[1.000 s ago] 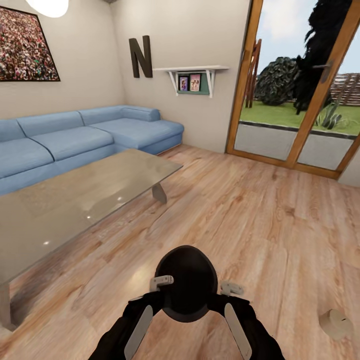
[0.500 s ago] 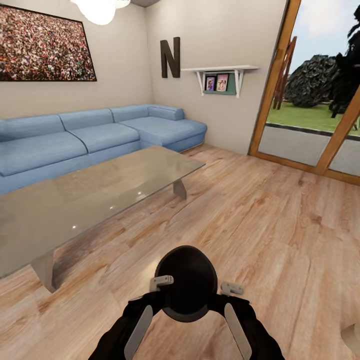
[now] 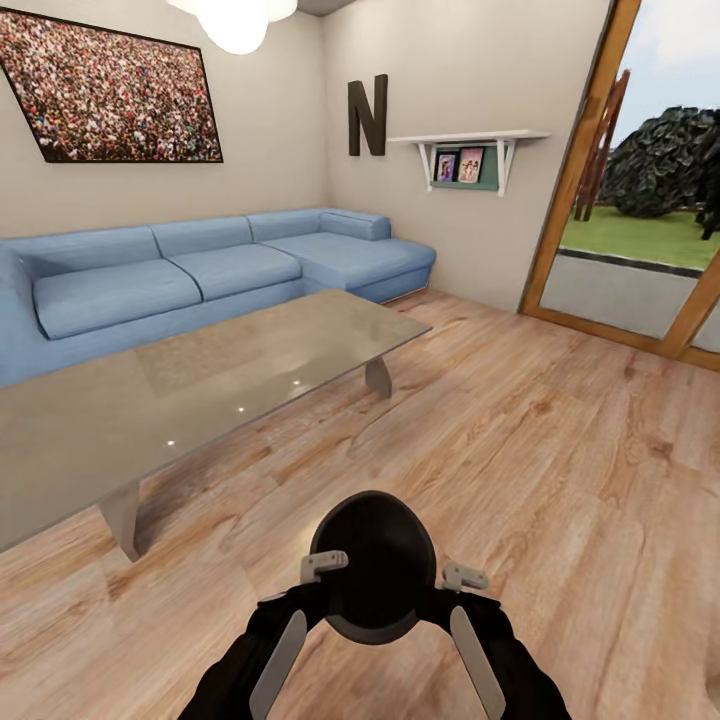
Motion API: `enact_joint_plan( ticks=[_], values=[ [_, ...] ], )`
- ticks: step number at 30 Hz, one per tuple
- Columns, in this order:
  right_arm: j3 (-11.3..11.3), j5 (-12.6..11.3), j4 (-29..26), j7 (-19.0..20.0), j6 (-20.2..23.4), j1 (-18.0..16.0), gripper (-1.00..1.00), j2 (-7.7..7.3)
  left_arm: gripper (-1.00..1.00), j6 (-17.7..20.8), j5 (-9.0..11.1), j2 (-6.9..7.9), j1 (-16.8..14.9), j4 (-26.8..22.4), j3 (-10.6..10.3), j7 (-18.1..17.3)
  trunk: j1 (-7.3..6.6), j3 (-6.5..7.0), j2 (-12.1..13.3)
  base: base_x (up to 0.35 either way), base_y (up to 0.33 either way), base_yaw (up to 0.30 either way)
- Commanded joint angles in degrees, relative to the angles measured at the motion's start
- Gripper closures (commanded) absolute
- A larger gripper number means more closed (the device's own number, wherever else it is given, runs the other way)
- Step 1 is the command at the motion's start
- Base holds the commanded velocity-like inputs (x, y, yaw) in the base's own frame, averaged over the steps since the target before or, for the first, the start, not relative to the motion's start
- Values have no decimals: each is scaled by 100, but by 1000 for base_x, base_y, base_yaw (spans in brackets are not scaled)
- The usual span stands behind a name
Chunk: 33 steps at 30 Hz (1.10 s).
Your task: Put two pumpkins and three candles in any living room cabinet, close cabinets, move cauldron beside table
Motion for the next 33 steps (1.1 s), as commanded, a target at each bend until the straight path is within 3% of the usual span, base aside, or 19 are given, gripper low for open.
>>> enact_joint_plan(
  ticks=[1, 10, 21, 33],
  values=[
    [-10, 166, -16, -58, 5, -2, 100, -1, 100, -9, 300, 0, -4, -37, -17, 38, -2, -5, -3, 0, 0, 18],
    [-10, 166, -17, -60, 9, -2, 100, 7, 100, -9, 301, 0, -4, -37, -17, 38, -2, -5, -3, 0, 0, 222],
    [-6, 166, -66, -55, 127, -2, 100, 17, 100, -1, 301, 0, -4, -37, -17, 38, -2, -5, -3, 0, 0, 29],
    [-4, 166, -68, -57, 128, -1, 100, 21, 100, 0, 300, 0, -4, -37, -17, 38, -2, 31, -3, 0, 0, 256]
  ],
)
